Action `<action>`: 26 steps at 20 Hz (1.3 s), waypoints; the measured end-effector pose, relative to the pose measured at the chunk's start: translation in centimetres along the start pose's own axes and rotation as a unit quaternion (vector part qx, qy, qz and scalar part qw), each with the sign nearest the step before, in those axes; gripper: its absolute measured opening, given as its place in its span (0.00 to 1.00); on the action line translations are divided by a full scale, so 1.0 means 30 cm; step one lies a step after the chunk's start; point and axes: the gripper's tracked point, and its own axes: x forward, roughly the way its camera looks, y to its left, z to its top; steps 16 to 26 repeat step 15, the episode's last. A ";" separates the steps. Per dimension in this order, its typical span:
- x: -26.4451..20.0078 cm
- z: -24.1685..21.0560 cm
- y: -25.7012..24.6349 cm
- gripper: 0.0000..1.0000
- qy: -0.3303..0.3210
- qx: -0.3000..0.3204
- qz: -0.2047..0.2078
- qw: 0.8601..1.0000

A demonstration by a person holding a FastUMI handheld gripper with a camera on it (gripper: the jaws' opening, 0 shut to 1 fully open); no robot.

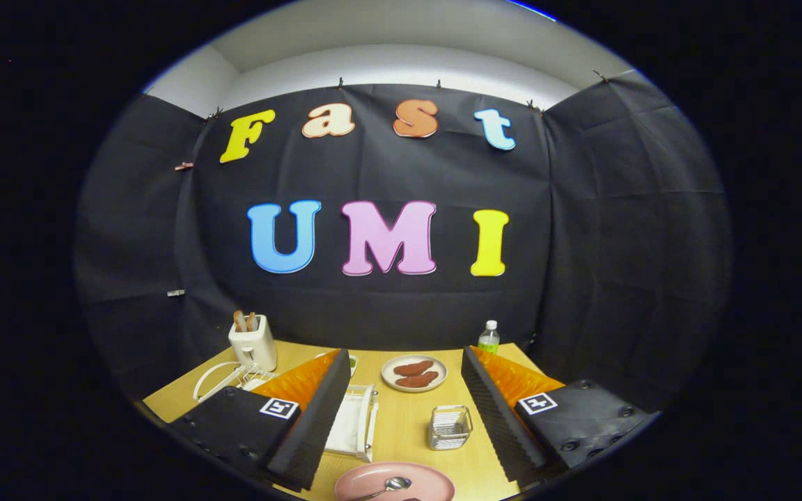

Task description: Take the plate from the dish rack, then take the spoon from the basket and place it into the plate.

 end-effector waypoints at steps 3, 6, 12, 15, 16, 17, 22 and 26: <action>-0.054 0.058 -0.041 0.98 -0.015 0.017 -0.022 0.999; -0.113 0.060 -0.106 0.98 -0.025 0.015 -0.052 0.998; -0.175 0.010 -0.102 0.98 -0.007 0.014 -0.058 0.998; -0.175 0.008 -0.091 0.98 -0.003 0.031 -0.058 0.998; -0.175 0.008 -0.091 0.98 -0.003 0.031 -0.058 0.998; -0.175 0.008 -0.091 0.98 -0.003 0.031 -0.058 0.998; -0.175 0.008 -0.091 0.98 -0.003 0.031 -0.058 0.998; -0.175 0.008 -0.091 0.98 -0.003 0.031 -0.058 0.998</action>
